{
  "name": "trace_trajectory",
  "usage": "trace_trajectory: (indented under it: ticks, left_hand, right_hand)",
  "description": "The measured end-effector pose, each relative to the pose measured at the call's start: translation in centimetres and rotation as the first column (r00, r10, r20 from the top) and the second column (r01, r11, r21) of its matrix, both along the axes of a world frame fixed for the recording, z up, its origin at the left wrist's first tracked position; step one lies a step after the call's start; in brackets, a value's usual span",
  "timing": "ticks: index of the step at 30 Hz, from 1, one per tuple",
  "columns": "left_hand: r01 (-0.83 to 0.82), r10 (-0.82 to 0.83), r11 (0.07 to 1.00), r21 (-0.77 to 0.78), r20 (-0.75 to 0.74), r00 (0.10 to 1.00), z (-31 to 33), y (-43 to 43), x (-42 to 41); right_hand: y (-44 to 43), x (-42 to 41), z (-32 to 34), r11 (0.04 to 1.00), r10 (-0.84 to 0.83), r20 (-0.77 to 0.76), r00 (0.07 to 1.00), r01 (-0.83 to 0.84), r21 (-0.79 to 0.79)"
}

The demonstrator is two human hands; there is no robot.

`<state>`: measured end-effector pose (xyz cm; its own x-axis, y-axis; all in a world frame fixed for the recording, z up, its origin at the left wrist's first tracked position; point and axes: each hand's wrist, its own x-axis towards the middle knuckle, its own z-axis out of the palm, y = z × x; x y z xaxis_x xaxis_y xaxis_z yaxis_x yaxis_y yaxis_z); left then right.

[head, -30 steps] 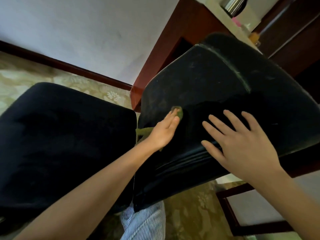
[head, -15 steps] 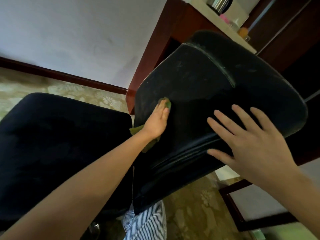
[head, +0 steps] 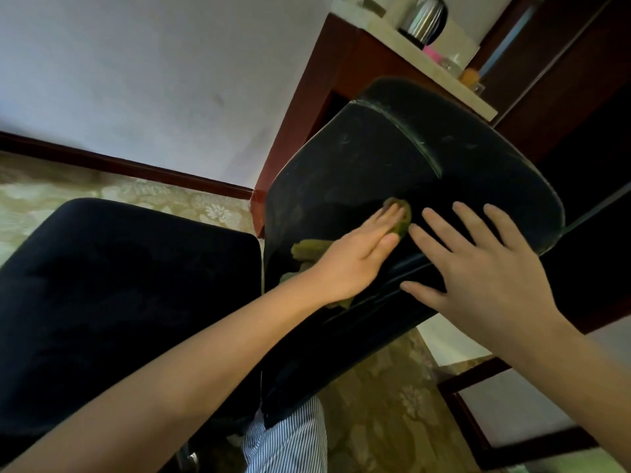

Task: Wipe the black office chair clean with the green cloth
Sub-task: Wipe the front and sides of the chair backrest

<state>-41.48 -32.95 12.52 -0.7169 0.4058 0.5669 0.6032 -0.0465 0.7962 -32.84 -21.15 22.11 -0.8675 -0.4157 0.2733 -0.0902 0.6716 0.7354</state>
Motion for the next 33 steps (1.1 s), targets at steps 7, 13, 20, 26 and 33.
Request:
trace_trajectory:
  ticks: [7, 13, 20, 26, 33]
  left_hand:
    - [-0.115, 0.127, 0.986, -0.118, 0.097, 0.987, 0.8, 0.7, -5.7]
    - [-0.149, 0.193, 0.978, -0.146, 0.351, 0.916, -5.2, -1.2, -5.6]
    - [0.045, -0.048, 0.999, 0.024, 0.172, 0.984, -3.9, -1.2, -1.2]
    - [0.112, -0.114, 0.993, -0.021, -0.128, 0.985, 2.4, 1.3, -2.2]
    - [-0.082, 0.086, 0.995, -0.060, 0.056, 0.995, 2.2, 1.8, -8.2]
  right_hand:
    - [1.1, -0.2, 1.8, 1.000, -0.005, -0.007, 1.000, 0.005, 0.014]
    - [1.3, -0.7, 1.5, 0.998, 0.045, -0.008, 0.999, -0.045, 0.050]
    - [1.3, -1.0, 1.7, 0.996, 0.084, 0.018, 0.996, -0.084, 0.030]
    - [1.5, -0.7, 1.3, 0.994, 0.113, -0.056, 0.992, -0.113, 0.001]
    - [1.9, -1.1, 1.2, 0.995, 0.102, -0.010, 0.995, -0.102, 0.022]
